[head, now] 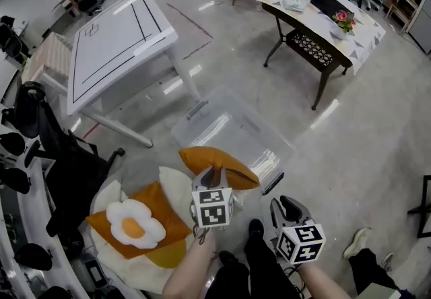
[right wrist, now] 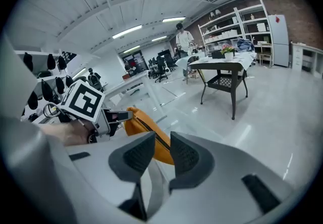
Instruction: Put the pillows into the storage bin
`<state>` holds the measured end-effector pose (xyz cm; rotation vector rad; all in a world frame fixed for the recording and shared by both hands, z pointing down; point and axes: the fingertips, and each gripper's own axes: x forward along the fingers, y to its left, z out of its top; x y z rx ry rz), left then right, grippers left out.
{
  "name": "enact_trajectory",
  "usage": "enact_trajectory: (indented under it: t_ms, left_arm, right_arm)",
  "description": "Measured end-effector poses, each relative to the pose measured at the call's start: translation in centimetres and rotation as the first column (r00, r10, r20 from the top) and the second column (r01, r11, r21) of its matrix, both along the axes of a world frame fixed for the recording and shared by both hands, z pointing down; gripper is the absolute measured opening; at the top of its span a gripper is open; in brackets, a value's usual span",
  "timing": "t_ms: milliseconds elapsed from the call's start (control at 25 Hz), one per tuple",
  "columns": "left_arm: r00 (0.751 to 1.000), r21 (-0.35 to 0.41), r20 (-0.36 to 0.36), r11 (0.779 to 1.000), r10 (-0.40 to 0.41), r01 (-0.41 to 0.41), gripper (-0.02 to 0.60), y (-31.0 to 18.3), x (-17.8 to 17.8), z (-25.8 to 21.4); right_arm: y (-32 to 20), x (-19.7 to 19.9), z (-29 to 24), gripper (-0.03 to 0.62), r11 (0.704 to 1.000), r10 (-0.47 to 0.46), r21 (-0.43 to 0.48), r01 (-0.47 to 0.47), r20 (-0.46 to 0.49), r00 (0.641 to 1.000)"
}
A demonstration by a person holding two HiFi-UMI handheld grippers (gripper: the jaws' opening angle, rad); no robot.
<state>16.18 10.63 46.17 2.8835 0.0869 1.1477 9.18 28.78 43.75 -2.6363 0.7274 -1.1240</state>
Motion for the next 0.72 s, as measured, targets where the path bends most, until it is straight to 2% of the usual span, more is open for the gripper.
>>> enact_trajectory:
  t_ms: [200, 320, 480, 600, 720]
  left_arm:
    - [0.997, 0.026, 0.049, 0.998, 0.06, -0.061, 0.06, 2.6, 3.7, 3.0]
    - [0.993, 0.009, 0.072, 0.995, 0.098, -0.099, 0.079, 4.1, 5.3, 4.1]
    - [0.991, -0.035, 0.034, 0.991, 0.131, -0.13, 0.126, 5.8, 7.3, 3.3]
    - [0.993, -0.054, 0.029, 0.992, 0.115, -0.113, 0.13, 5.9, 7.3, 3.0]
    - [0.996, -0.061, 0.042, 0.995, 0.079, -0.076, 0.133, 4.9, 5.4, 3.4]
  right_arm:
    - [2.1, 2.1, 1.0, 0.092, 0.999, 0.041, -0.001, -0.041, 0.018, 0.999]
    - [2.8, 2.8, 1.3, 0.092, 0.999, 0.054, -0.001, -0.054, 0.027, 0.998]
    - [3.1, 3.3, 1.7, 0.092, 0.998, 0.057, -0.002, -0.057, 0.036, 0.998]
    - [2.7, 3.2, 2.1, 0.092, 0.999, 0.042, 0.001, -0.042, 0.051, 0.998]
    - [1.7, 3.0, 2.3, 0.092, 1.0, 0.001, 0.009, -0.001, 0.06, 0.998]
